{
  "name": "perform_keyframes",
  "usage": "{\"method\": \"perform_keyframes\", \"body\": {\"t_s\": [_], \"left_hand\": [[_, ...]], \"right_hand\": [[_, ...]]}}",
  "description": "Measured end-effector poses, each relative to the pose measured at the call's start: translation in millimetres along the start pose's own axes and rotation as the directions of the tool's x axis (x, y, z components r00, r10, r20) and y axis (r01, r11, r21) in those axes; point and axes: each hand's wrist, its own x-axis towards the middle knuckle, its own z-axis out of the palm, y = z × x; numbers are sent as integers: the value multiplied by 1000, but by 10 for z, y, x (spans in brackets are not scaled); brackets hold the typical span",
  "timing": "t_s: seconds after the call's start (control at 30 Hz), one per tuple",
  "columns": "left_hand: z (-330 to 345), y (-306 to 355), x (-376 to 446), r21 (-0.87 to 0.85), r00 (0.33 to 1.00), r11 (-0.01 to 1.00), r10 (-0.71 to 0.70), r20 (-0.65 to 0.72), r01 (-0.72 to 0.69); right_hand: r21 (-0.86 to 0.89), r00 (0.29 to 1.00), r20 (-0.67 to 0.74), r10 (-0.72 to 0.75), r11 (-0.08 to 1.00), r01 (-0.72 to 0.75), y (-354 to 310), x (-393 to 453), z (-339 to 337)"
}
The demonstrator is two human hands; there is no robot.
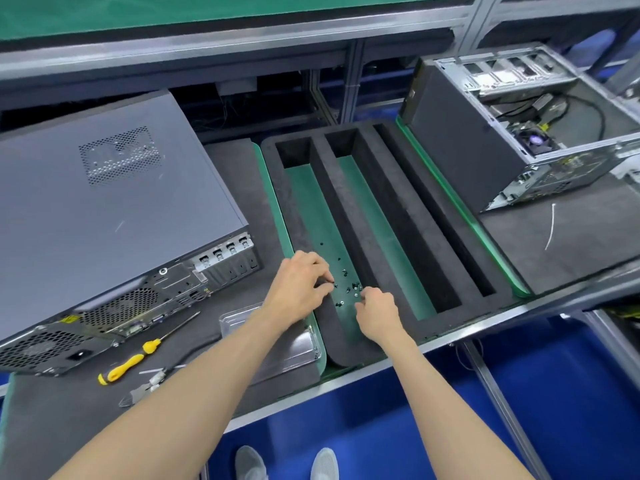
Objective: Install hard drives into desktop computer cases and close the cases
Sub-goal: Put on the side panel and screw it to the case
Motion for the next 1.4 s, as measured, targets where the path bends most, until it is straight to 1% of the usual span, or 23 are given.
{"method": "perform_keyframes", "body": {"t_s": [0.1,0.2,0.27,0.4,0.5,0.57,0.67,0.73,0.93,1.27,1.33,1.4], "left_hand": [[20,-127,173,32,992,999,-11,129,7],[39,-248,265,-109,974,993,-14,224,39],[53,-300,296,-181,973,982,-8,231,51],[79,-356,342,-226,974,972,-18,226,71],[77,-375,358,-238,972,968,-26,232,83],[78,-381,360,-237,972,968,-26,235,83],[82,-377,358,-234,970,969,-23,242,81],[89,-384,352,-245,970,965,-29,243,90],[79,-383,351,-259,970,961,-33,239,96],[87,-394,345,-249,971,964,-30,238,91],[93,-396,346,-240,972,967,-29,235,87],[99,-397,348,-235,973,968,-30,229,85]], "right_hand": [[-109,1000,24,-16,994,19,-91,123,65],[-255,998,-28,-61,965,52,-176,209,118],[-328,993,-60,-97,942,72,-210,264,158],[-419,990,-63,-126,904,88,-264,387,228],[-408,989,-59,-135,907,99,-281,422,236],[-344,990,-41,-138,932,115,-245,428,237],[-235,981,-32,-190,956,177,-169,449,224],[-225,976,-30,-217,953,205,-134,463,216],[-311,967,24,-255,917,249,-120,487,251],[-393,956,86,-282,872,292,-148,472,268],[-431,948,95,-304,845,315,-150,449,264],[-489,933,133,-335,797,356,-151,436,267]]}}
